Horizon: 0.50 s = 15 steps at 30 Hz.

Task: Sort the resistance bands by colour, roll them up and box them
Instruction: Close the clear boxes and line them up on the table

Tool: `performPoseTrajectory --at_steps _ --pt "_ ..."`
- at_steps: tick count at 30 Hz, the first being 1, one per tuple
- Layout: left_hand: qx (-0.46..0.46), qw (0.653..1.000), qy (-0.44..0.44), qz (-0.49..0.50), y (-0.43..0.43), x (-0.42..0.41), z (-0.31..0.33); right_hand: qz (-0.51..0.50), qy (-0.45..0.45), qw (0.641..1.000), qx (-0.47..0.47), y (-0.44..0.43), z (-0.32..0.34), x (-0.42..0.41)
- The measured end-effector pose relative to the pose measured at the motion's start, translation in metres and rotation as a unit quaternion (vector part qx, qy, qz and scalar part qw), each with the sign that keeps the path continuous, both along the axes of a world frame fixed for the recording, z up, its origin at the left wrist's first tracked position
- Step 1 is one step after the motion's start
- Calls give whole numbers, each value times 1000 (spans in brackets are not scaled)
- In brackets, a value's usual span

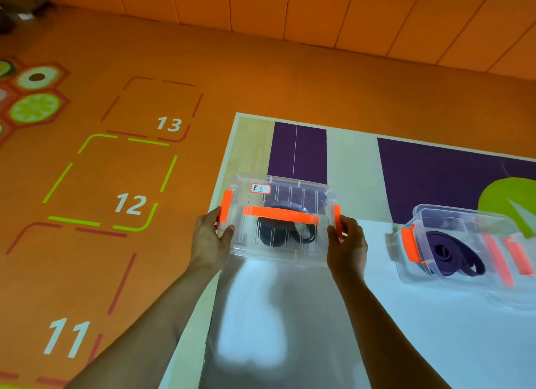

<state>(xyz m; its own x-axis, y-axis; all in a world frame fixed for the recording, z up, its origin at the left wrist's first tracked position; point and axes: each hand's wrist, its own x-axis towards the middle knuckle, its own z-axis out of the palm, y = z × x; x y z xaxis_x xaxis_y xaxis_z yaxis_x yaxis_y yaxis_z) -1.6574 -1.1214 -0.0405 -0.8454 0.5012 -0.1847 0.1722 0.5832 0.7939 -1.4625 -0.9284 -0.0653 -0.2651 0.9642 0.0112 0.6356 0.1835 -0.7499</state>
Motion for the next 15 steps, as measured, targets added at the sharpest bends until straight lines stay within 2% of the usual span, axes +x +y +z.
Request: performPoseTrajectory --at_steps 7,11,15 --pt "-117 981 139 -69 -3 3 2 55 -72 994 56 -2 11 4" --pt "-134 962 217 -103 7 26 10 87 -88 987 100 -15 24 19" --pt "-115 949 249 -154 23 59 23 94 -80 984 127 -20 35 43"
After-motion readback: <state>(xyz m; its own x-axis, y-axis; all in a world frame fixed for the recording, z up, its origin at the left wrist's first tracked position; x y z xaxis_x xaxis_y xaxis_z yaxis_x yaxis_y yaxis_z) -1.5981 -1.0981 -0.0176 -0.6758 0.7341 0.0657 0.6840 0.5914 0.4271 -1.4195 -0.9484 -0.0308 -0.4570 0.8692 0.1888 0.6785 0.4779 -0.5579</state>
